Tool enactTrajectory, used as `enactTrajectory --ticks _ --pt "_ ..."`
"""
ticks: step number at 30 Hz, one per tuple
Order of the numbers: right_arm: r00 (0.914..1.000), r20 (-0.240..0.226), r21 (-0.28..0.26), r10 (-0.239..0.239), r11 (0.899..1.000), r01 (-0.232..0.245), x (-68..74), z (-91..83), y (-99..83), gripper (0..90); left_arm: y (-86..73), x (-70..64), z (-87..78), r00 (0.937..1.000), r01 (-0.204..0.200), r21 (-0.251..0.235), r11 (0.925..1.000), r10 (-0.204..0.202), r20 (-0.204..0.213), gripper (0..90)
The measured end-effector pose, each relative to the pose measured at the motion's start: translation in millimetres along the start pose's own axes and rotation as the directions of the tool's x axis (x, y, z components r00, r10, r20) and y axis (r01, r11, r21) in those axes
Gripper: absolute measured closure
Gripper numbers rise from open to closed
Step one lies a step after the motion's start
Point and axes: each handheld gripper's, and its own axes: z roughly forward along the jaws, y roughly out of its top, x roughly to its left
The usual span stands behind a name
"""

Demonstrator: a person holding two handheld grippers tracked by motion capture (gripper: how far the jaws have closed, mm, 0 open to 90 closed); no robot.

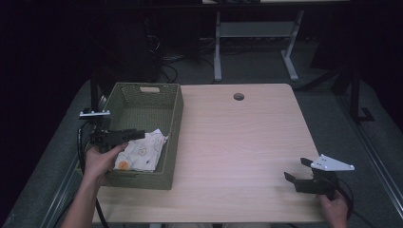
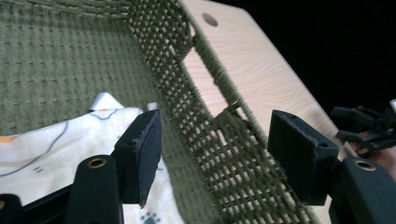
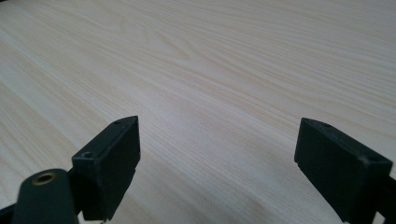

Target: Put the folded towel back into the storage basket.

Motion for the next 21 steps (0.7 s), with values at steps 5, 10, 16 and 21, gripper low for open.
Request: enactTrajectory --ticks 5,10,16,21 --pt "1.0 0.001 -0.003 0.002 1.0 -0.002 -0.5 -1.0 0.2 13.7 -3.1 -7.0 1.0 1.0 0.0 -0.005 1.0 0.0 -0.01 32.8" --pt "1.0 0.001 -0.01 -0.002 1.0 0.002 -1.4 -2.3 0.3 13.7 -5.4 -12.9 0.6 0.9999 0.002 -0.05 0.9988 -0.001 0.016 32.4" --pt "1.0 0.001 -0.011 0.0 1.0 0.0 -0.8 -2.9 0.1 13.7 -6.2 -24.9 0.2 0.9993 -0.033 -0.074 0.9967 0.035 0.017 32.5" --pt "1.0 -0.001 -0.013 0.001 1.0 -0.001 -0.1 -3.4 0.2 13.7 -5.9 -34.0 0.1 0.9975 -0.06 -0.091 0.994 0.063 0.032 32.5"
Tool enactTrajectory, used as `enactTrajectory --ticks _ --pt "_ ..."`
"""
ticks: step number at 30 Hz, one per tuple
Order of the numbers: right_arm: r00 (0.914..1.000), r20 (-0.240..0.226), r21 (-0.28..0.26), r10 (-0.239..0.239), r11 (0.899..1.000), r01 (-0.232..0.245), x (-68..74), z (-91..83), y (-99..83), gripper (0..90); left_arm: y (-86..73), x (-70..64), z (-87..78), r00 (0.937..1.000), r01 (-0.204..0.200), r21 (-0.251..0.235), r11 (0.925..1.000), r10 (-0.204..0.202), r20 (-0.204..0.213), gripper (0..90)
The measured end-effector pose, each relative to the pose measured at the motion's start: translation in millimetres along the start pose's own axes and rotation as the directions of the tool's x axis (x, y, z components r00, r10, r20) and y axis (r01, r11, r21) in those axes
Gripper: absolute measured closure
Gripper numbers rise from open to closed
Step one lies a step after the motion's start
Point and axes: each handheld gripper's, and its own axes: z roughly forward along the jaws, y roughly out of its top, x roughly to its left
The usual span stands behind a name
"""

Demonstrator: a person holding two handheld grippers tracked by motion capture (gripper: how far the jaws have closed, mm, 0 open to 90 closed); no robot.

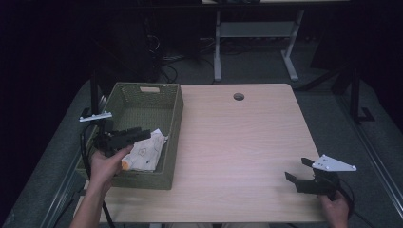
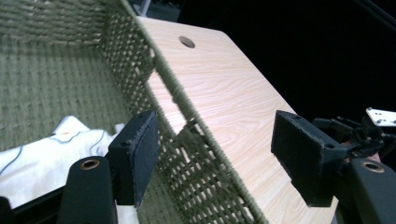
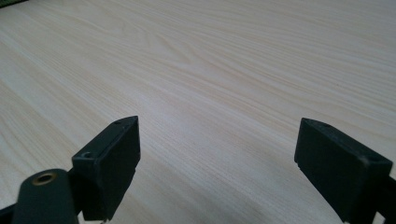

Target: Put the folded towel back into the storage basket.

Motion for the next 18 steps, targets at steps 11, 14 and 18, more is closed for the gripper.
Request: enactTrajectory --ticks 11,14,18 --pt "1.0 0.0 -0.006 -0.001 1.0 0.001 -0.4 -1.0 0.2 13.7 1.7 -19.7 11.3 0.9974 -0.054 0.01 0.9985 0.053 0.049 32.7" --pt "1.0 -0.002 -0.004 -0.002 1.0 0.002 -0.3 -0.8 0.3 13.7 2.8 -25.9 14.9 0.9956 -0.074 0.019 0.9971 0.073 0.058 32.7" --pt "1.0 0.0 -0.005 -0.006 1.0 0.006 0.2 -1.8 0.8 13.7 5.1 -37.0 20.7 0.9917 -0.103 0.019 0.9945 0.101 0.08 33.0"
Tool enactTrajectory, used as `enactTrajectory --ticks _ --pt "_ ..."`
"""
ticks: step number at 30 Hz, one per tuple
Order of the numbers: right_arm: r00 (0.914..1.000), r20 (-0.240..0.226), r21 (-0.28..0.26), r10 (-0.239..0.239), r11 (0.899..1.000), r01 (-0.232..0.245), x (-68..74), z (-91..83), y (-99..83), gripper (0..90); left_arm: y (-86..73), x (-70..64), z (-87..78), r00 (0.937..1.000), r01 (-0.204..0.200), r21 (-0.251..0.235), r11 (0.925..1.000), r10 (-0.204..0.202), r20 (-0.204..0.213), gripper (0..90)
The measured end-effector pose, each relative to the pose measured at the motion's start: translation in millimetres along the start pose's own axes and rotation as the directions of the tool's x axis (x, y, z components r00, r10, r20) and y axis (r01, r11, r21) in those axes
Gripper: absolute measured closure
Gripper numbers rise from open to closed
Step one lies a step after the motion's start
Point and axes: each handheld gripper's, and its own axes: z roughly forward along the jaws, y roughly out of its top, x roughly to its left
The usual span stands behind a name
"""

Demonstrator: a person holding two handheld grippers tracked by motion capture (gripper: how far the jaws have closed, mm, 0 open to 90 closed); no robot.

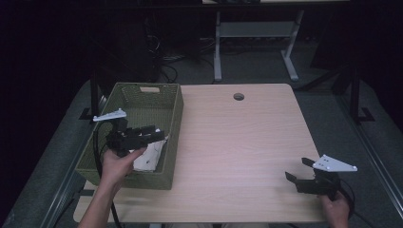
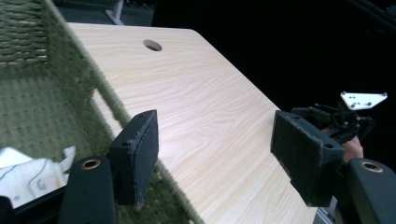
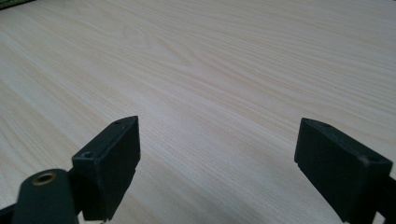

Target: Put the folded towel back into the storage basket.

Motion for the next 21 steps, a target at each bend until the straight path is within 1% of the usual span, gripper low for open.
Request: enactTrajectory --ticks 1,9,11,15,18,19,20,21 --pt "1.0 0.001 0.0 0.002 1.0 -0.002 0.0 -0.2 0.0 13.7 0.0 0.0 0.0 1.0 0.0 0.0 1.0 0.0 0.0 33.0" --pt "1.0 0.0 -0.001 0.001 1.0 -0.001 0.5 -0.1 0.0 13.7 1.6 -13.2 9.0 0.9987 -0.046 0.014 0.9989 0.045 0.022 33.5" --pt "1.0 0.0 -0.002 0.002 1.0 -0.002 0.4 -0.3 0.1 13.7 1.5 -17.4 11.7 0.9984 -0.05 0.017 0.9986 0.05 0.026 33.5" --pt "1.0 -0.001 -0.003 0.0 1.0 0.0 0.9 -0.4 0.0 13.7 0.8 -28.6 18.9 0.9951 -0.091 0.02 0.9957 0.09 0.042 33.9" --pt "1.0 -0.004 -0.002 -0.003 1.0 0.003 1.4 -0.1 0.2 13.7 0.3 -36.1 23.7 0.9928 -0.107 0.024 0.994 0.106 0.056 33.9" --pt "1.0 -0.004 -0.003 -0.003 1.0 0.003 1.7 -0.4 0.3 13.7 0.1 -41.4 27.5 0.9906 -0.122 0.03 0.9921 0.12 0.066 33.9" --pt "1.0 -0.004 -0.003 -0.003 1.0 0.003 1.7 -0.4 0.3 13.7 0.1 -41.4 27.5 0.9906 -0.122 0.03 0.9921 0.12 0.066 33.9" --pt "1.0 -0.004 -0.002 -0.003 1.0 0.003 1.8 -0.5 0.3 13.7 -0.1 -45.0 30.1 0.9892 -0.131 0.034 0.9908 0.128 0.072 33.9"
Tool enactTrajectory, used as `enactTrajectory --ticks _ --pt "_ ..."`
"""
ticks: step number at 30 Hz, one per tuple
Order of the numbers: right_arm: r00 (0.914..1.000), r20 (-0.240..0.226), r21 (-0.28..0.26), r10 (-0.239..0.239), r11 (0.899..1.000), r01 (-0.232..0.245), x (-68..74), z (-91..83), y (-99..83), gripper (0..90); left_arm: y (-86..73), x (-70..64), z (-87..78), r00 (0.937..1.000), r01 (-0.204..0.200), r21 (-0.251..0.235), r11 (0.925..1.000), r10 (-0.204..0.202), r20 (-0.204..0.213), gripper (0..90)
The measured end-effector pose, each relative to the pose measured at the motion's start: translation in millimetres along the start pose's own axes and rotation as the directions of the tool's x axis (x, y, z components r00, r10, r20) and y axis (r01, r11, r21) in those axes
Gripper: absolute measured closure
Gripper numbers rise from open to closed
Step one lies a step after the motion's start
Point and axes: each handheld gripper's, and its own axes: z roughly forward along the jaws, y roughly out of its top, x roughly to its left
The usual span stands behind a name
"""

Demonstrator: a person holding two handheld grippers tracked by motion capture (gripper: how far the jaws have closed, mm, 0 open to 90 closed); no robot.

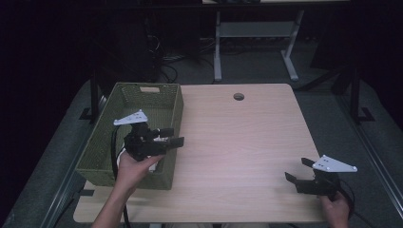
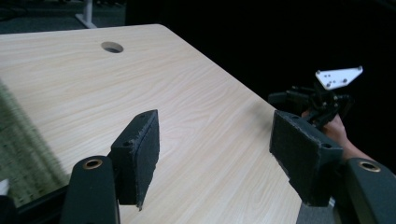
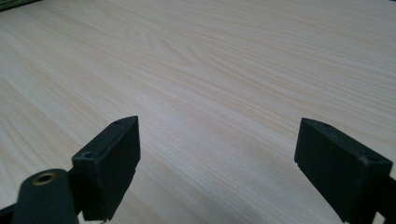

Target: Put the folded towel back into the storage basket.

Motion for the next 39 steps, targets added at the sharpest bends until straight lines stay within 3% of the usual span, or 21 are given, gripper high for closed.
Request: enactTrajectory --ticks 2,13,28,36,39 --pt "1.0 0.0 -0.001 0.001 1.0 -0.001 0.1 -0.2 0.1 13.7 0.5 -8.4 7.1 0.9996 -0.029 0.019 0.9994 0.029 0.004 33.9" --pt "1.0 0.001 -0.002 0.001 1.0 -0.001 -0.7 -0.3 0.1 13.7 -1.3 -32.6 29.7 0.9958 -0.086 0.04 0.9955 0.085 0.035 34.4" --pt "1.0 0.001 -0.004 0.006 1.0 -0.006 -1.7 -1.8 -0.1 13.7 -8.5 -58.5 59.6 0.9872 -0.149 0.091 0.9846 0.143 0.071 34.3" --pt "1.0 0.004 -0.008 0.009 1.0 -0.009 -2.6 -3.0 -0.7 13.7 -14.8 -66.1 81.3 0.9851 -0.163 0.109 0.9806 0.156 0.073 34.2" --pt "1.0 0.004 -0.009 0.009 1.0 -0.009 -2.9 -3.2 -0.9 13.7 -16.9 -70.2 88.1 0.9817 -0.184 0.118 0.9757 0.177 0.07 34.2"
